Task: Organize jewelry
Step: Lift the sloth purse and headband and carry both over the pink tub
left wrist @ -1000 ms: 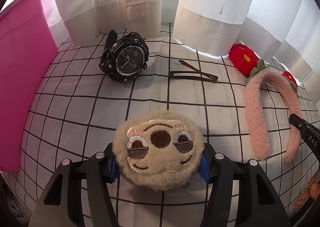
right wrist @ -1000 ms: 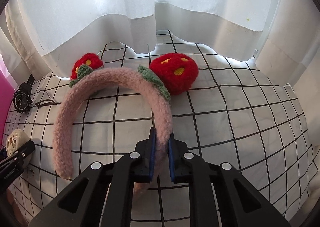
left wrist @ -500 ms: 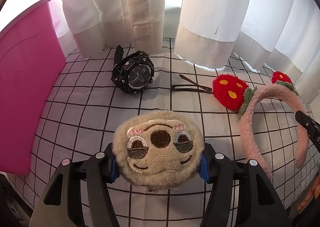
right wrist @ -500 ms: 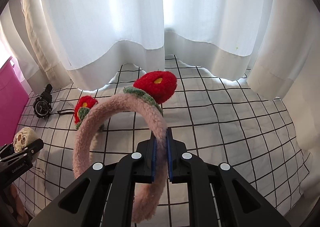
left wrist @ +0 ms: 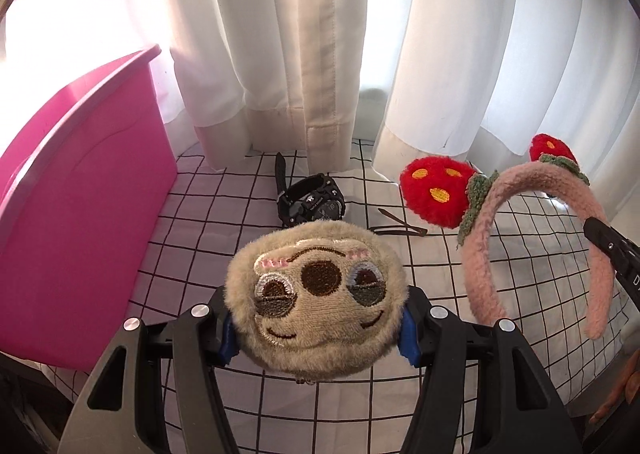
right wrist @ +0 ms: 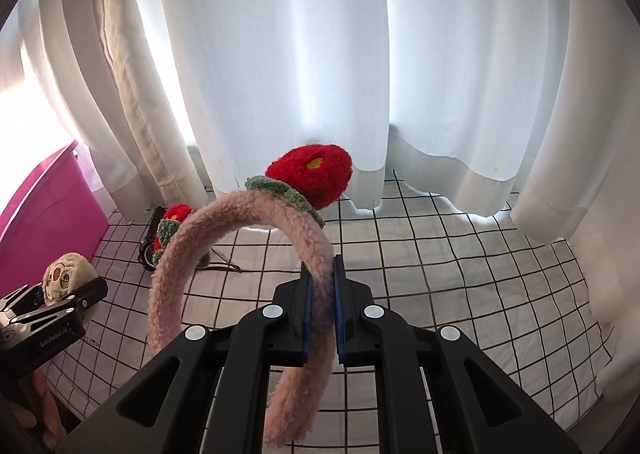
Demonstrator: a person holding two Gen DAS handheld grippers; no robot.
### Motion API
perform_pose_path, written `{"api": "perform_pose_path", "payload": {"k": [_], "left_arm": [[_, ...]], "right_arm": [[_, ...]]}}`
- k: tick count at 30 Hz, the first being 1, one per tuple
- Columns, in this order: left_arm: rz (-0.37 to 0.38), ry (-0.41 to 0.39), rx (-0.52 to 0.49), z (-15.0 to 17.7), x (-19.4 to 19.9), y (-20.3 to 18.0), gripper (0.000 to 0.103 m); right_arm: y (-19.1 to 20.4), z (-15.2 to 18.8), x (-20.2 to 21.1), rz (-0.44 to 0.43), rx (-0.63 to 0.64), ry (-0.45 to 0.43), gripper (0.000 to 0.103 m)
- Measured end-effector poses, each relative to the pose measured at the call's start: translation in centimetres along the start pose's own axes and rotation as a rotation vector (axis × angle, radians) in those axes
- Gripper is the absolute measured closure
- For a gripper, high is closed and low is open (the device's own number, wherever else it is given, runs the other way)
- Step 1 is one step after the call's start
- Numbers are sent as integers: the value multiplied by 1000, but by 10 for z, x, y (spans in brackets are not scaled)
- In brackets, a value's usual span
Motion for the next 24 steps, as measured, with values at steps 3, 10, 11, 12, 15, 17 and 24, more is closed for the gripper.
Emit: {"api": "perform_pose_path", "payload": {"k": [3, 10, 11, 12, 15, 17, 24], "left_arm": [[-17, -33, -3, -11, 15, 13, 45], [-77, -67, 35, -41, 50, 58, 45], [-88, -77, 45, -46, 56, 66, 45], [-97, -89, 52, -51, 63, 75, 45], [-125, -128, 84, -68, 83, 103, 45], [-146, -157, 107, -78, 97, 123, 45], [-246, -223, 179, -102, 128, 205, 45]], "right_arm": [[17, -14, 9, -22, 9, -31, 94], [67, -50, 31, -86, 40, -102, 94], [76, -56, 34, -96, 50, -113, 94], [86, -62, 37, -108, 60, -124, 94], [118, -79, 45, -153, 85, -154, 94], [144, -89, 49, -185, 108, -173, 94], [246, -117, 52, -320, 188, -214, 94]]}}
Point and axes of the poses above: each gripper's, at about its wrist camera, not at the fingertips, and x roughly against the way its jaws point, y to its left, z to its underside, the point moved 5 cm from there along -x, roughly the way its jaws point, and after that the axes turned 6 degrees about -y, right-handed, at the moved point
